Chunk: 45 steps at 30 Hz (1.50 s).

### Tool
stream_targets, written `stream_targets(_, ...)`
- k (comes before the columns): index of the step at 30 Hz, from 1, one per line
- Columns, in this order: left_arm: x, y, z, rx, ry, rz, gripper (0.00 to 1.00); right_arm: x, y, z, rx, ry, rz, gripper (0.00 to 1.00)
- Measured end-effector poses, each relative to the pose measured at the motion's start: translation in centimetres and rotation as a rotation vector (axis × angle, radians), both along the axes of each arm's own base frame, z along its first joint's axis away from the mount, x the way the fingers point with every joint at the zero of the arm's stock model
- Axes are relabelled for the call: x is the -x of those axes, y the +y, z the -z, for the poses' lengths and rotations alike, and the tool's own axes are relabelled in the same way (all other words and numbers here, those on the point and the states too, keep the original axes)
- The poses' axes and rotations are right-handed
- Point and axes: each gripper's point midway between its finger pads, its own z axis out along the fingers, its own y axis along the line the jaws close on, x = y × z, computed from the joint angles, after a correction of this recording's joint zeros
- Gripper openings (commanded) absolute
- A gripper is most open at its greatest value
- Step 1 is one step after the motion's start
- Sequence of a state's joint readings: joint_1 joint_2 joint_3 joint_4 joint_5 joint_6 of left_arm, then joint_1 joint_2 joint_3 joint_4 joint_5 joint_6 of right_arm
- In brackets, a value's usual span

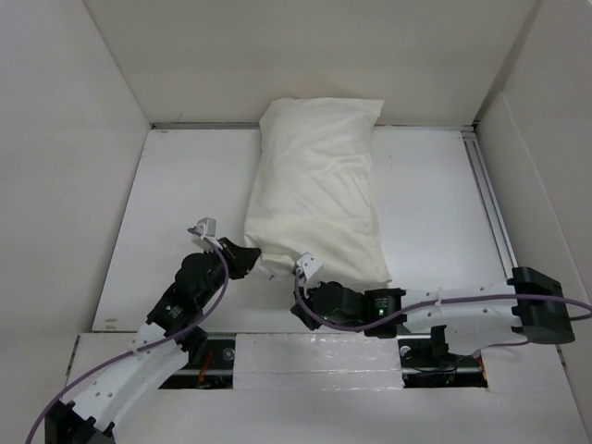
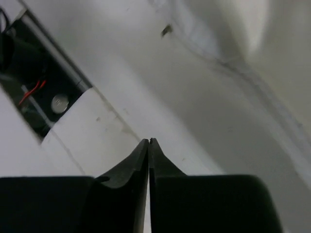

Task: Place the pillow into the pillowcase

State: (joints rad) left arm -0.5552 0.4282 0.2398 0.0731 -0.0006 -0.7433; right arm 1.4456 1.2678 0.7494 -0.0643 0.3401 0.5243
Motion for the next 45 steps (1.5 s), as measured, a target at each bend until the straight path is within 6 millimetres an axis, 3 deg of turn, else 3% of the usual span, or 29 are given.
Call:
stream_targets(1, 0.1, -0.1, -0.2, 0.001, -0.003, 0.007, 0.00, -0.8, 0.1, 0.2, 0.002, -0.018, 0.035, 0.00)
stream_targets(5, 0.5, -0.4, -1.4, 0.013, -0.024, 0.037, 0.00, -4.9, -0.3, -0.4, -0.017, -0.099, 0.193, 0.00)
stream_targets(8, 0.9, -0.5, -2.2, 0.023, -0.043, 0.055, 0.06, -9.4, -0.5, -0.9, -0.024, -0.142, 0.323, 0.00)
stream_targets(9, 1.0, -0.4, -2.4, 0.024, -0.050, 0.057, 0.10, -11.0, -0.7, -0.7, -0.021, -0.149, 0.368, 0.00)
stream_targets(11, 1.2, -0.3, -2.8, 0.022, -0.064, 0.059, 0.32, -13.3, -1.4, 0.0, -0.006, -0.153, 0.439, 0.00)
stream_targets(12, 1.3, -0.3, -3.0, 0.026, -0.066, 0.063, 0.34, -14.2, -1.9, 0.3, -0.003, -0.147, 0.475, 0.00)
stream_targets(13, 1.5, -0.3, -3.2, 0.029, -0.070, 0.065, 0.30, -14.8, -2.4, 0.6, -0.001, -0.142, 0.506, 0.00)
stream_targets(15, 1.7, -0.2, -4.1, 0.038, -0.090, 0.069, 0.03, -15.9, -3.3, 0.6, -0.008, -0.137, 0.565, 0.00)
stream_targets(20, 1.6, 0.1, -5.5, 0.048, -0.128, 0.057, 0.00, -16.6, -5.4, -0.7, -0.058, -0.140, 0.683, 0.00)
stream_targets(21, 1.6, 0.1, -5.5, 0.046, -0.125, 0.055, 0.07, -16.6, -5.8, -1.1, -0.071, -0.140, 0.696, 0.00)
stream_targets(22, 1.6, 0.1, -5.4, 0.044, -0.123, 0.053, 0.27, -16.5, -6.0, -1.5, -0.083, -0.140, 0.704, 0.00)
stream_targets(23, 1.5, 0.1, -5.3, 0.039, -0.120, 0.052, 0.68, -16.5, -6.2, -1.9, -0.095, -0.143, 0.712, 0.00)
stream_targets(27, 0.9, -0.1, -3.6, 0.031, -0.069, 0.039, 1.00, -16.7, -6.5, -2.1, -0.096, -0.152, 0.729, 0.00)
stream_targets(32, 1.1, -0.1, 2.0, 0.008, 0.064, 0.022, 1.00, -17.1, -6.7, -1.3, -0.070, -0.155, 0.737, 0.00)
stream_targets(36, 1.8, 0.2, 5.5, 0.013, 0.137, 0.008, 1.00, -19.1, -7.2, -1.0, -0.045, -0.137, 0.750, 0.01)
stream_targets(40, 2.1, 0.3, 6.4, 0.043, 0.137, 0.001, 1.00, -21.5, -7.7, -0.4, -0.014, -0.118, 0.770, 0.01)
stream_targets(45, 1.4, -0.2, 4.8, 0.096, 0.084, 0.000, 0.88, -22.4, -8.2, -0.4, -0.013, -0.088, 0.765, 0.04)
